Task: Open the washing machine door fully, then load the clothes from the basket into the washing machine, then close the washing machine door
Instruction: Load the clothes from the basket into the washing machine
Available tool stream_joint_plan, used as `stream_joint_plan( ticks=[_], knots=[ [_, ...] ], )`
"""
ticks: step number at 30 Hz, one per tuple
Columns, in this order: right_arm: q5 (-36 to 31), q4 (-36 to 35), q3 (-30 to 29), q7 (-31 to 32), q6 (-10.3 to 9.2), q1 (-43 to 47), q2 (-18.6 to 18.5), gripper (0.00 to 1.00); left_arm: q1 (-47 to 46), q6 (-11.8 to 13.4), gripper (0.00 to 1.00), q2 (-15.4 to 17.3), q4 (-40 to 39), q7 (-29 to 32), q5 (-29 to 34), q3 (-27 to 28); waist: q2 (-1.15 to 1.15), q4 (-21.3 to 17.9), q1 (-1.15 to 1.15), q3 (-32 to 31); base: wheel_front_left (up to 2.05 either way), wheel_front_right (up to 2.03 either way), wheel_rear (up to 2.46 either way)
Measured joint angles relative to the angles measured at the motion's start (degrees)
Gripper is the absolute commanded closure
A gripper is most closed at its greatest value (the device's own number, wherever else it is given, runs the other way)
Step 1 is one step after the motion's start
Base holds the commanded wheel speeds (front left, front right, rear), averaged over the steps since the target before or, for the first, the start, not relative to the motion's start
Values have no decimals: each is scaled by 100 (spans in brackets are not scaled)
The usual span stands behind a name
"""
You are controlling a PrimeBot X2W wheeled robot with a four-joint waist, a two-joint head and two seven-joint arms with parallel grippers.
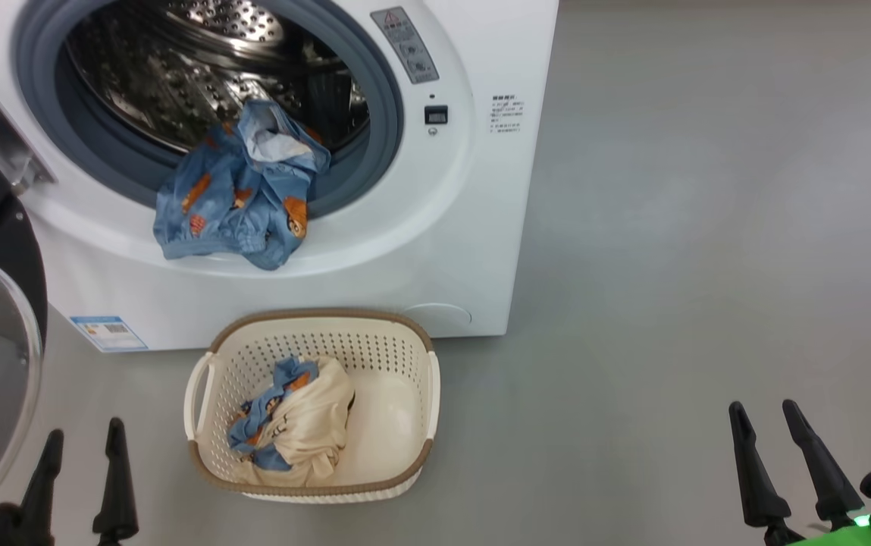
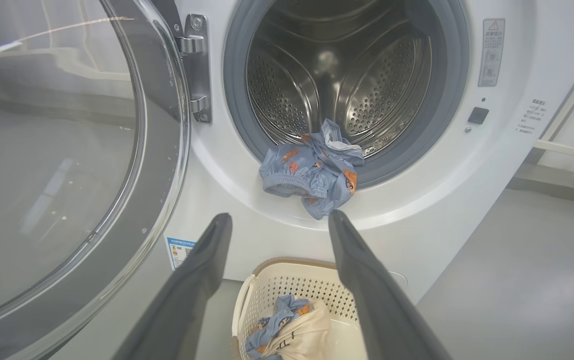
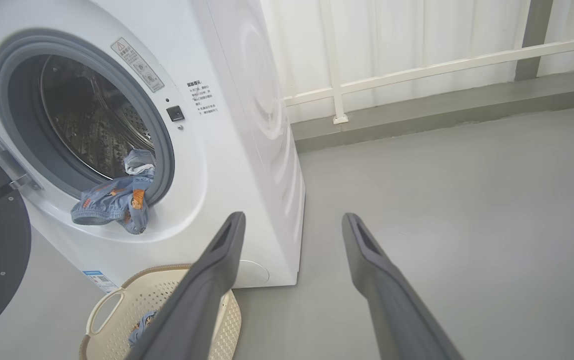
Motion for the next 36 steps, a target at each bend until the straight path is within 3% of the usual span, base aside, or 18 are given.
stream_joint_plan(
  ticks=[19, 36],
  knots=[
    [-11, -98, 54, 0, 0, -966, 198, 0, -1753, 0, 0, -2, 815, 0, 18, -441, 0, -177, 0, 1214, 0, 0, 0],
    [-41, -212, 63, 0, 0, -1645, 489, 0, -4054, 0, 0, 715, 2354, -1, 119, -1216, 0, -724, 0, 2377, 0, 0, 0]
  ],
)
